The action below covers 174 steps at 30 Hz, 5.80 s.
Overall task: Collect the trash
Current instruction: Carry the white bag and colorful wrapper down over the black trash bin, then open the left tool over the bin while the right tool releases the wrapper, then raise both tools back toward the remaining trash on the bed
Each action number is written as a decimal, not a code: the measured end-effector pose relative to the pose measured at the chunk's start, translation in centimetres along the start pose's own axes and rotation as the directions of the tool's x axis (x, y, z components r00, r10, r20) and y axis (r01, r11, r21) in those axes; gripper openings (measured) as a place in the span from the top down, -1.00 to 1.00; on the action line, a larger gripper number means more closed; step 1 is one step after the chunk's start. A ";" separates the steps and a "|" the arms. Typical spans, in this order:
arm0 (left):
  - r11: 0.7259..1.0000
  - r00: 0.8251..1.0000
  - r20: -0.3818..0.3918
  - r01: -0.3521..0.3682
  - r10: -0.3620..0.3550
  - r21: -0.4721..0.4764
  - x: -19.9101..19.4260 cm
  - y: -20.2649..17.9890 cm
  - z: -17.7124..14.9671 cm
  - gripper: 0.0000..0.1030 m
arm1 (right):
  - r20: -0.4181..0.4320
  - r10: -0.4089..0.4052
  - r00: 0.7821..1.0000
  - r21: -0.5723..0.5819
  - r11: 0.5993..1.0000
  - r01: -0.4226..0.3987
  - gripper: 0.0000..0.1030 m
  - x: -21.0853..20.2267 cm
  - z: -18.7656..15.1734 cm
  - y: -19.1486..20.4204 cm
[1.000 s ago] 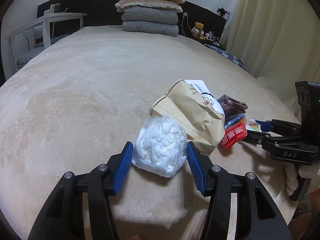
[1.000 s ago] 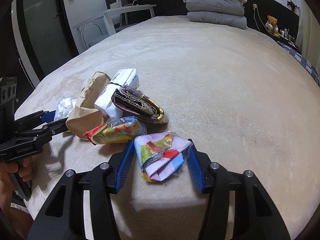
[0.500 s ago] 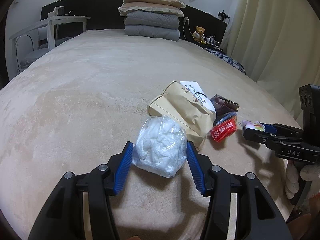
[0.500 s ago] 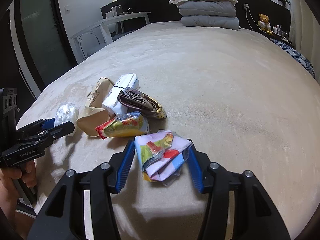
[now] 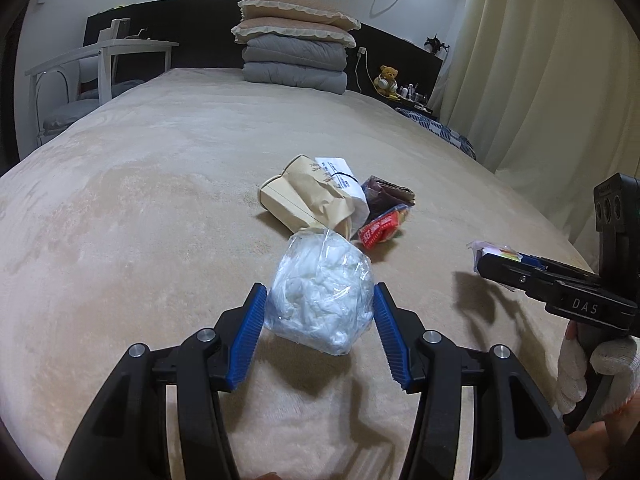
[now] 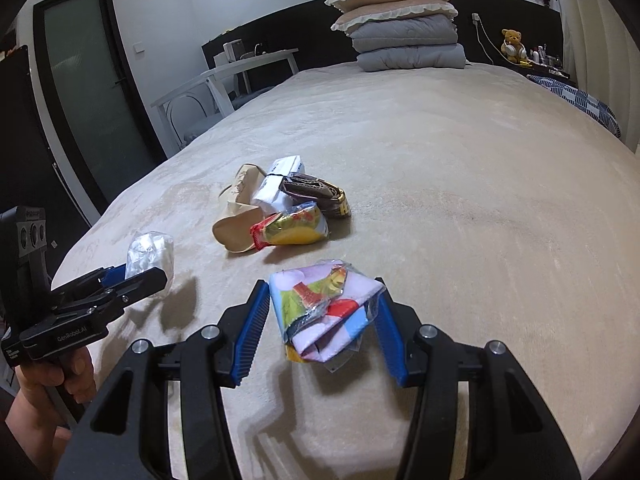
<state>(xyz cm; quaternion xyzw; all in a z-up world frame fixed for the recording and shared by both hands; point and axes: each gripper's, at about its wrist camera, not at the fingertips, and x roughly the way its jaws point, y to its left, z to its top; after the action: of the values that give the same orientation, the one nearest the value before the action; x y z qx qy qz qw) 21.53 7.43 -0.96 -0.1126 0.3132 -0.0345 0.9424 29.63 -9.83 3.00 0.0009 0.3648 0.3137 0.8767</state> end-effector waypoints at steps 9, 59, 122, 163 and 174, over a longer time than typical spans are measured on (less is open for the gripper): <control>0.999 0.999 0.018 0.036 -0.036 0.012 -2.7 -2.9 -2.2 -0.01 | 0.050 0.031 0.998 0.017 0.999 -0.032 -0.02 -4.3 -2.7 1.7; 0.996 0.952 -0.294 0.091 -0.087 0.001 -11.1 -10.0 -19.9 -0.01 | -0.061 0.090 0.994 0.027 0.996 -0.088 -0.02 -16.6 -20.4 7.5; 0.999 0.676 -0.735 -0.038 0.044 0.024 -2.7 -8.6 -28.2 -0.51 | -0.596 0.153 0.788 0.291 0.956 0.035 -0.29 -3.6 -27.5 3.9; 0.994 0.979 -0.199 -0.059 0.040 -0.087 -12.9 -6.7 -19.2 -0.88 | -0.131 0.107 0.986 0.072 0.993 -0.098 -0.42 -13.9 -21.7 6.8; 0.999 1.000 -0.016 0.010 -0.010 -0.039 -15.8 -7.5 -15.3 -0.88 | 0.057 0.078 0.995 0.015 0.997 -0.079 -0.78 -17.8 -19.2 6.8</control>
<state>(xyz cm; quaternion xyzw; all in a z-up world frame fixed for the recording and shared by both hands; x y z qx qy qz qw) -0.23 -0.66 -1.93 -0.1324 0.3207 -0.0339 0.9373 4.02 -18.52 1.88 0.0315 0.3423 0.3446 0.8736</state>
